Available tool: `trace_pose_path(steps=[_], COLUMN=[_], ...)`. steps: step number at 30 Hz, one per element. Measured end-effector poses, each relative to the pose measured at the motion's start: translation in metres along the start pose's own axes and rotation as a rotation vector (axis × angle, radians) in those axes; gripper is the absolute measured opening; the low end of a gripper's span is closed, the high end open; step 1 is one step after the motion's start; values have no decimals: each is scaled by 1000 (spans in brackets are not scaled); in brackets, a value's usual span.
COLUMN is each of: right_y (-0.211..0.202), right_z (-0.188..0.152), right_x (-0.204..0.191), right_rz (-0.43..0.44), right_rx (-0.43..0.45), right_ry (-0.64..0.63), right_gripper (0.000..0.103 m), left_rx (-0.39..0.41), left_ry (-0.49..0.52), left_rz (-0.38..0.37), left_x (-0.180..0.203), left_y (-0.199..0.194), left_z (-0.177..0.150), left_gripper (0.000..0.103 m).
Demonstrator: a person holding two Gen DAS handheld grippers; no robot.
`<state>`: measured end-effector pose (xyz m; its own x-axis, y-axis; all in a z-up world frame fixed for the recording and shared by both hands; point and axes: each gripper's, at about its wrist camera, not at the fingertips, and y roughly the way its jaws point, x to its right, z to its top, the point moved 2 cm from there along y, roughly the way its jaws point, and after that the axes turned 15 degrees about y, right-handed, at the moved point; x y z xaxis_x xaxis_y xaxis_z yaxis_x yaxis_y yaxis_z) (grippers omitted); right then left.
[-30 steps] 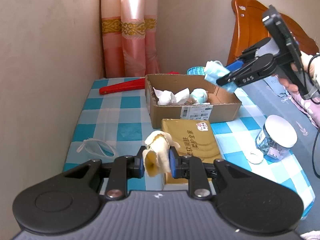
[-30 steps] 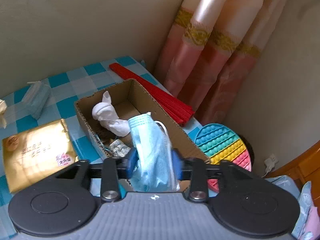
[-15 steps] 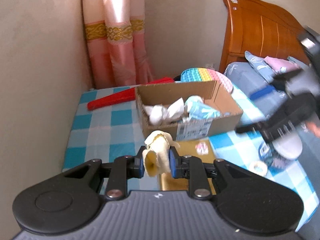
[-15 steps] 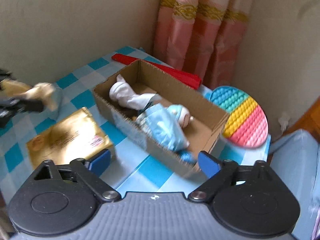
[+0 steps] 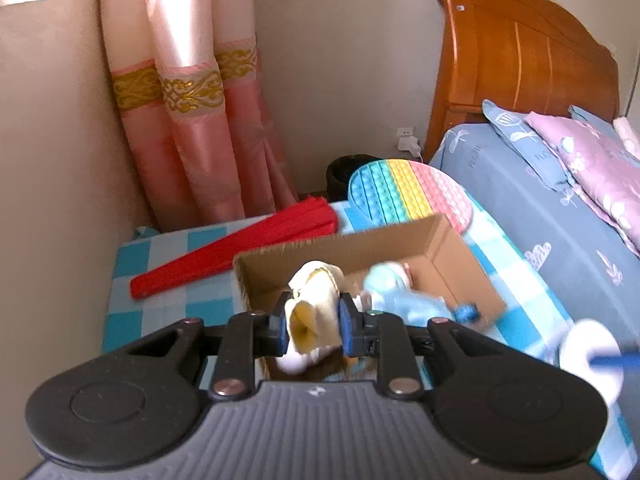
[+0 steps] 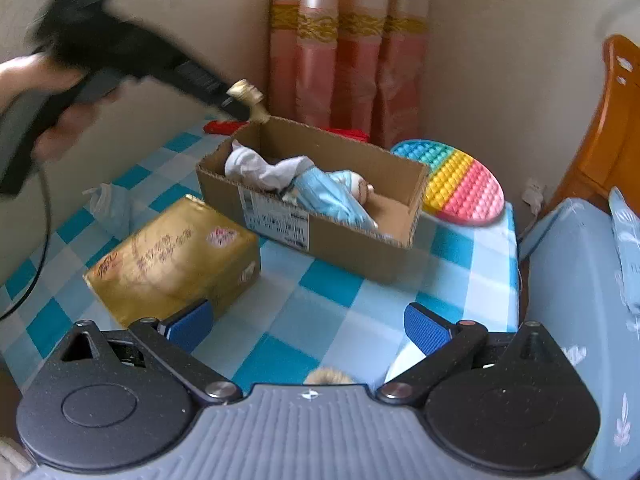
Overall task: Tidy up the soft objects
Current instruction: 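Drop the mask into the box with the right gripper while the left carries the yellow cloth there, then lower the yellow cloth into the cardboard box and open the left gripper, then move the left gripper to the white face mask while the right moves to the cream scrunchie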
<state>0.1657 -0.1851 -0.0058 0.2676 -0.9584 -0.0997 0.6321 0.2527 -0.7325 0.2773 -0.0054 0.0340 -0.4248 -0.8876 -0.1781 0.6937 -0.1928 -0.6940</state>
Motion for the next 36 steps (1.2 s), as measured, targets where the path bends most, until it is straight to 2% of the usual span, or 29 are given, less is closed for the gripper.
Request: trace_pose_path(steps=[4, 6, 7, 8, 10, 17, 23, 27, 36], right_y=[-9, -12, -13, -15, -16, -19, -21, -24, -19], right_z=[-8, -9, -9, -9, -9, -14, -27, -35, -58], right_x=[0, 2, 2, 3, 6, 10, 11, 11, 13], right_rz=[-13, -16, -19, -23, -20, -11, -26, -36, -25], right_rx=[9, 10, 13, 19, 21, 27, 8, 5, -27], right_ry=[9, 12, 12, 15, 25, 59, 70, 70, 49], right_gripper=[103, 103, 103, 103, 103, 103, 103, 103, 103], left_rx=[-1, -7, -16, -19, 0, 23, 19, 36, 50], left_ry=[-23, -23, -27, -28, -29, -25, 16, -3, -70], left_rz=[-20, -27, -19, -11, 27, 78, 116, 131, 223], left_x=[-4, -3, -3, -3, -1, -1, 8, 14, 20], left_y=[22, 30, 32, 33, 30, 2, -28, -50, -84], left_z=[16, 18, 18, 18, 15, 2, -15, -31, -80], left_gripper=[23, 34, 47, 67, 85, 96, 98, 98, 101])
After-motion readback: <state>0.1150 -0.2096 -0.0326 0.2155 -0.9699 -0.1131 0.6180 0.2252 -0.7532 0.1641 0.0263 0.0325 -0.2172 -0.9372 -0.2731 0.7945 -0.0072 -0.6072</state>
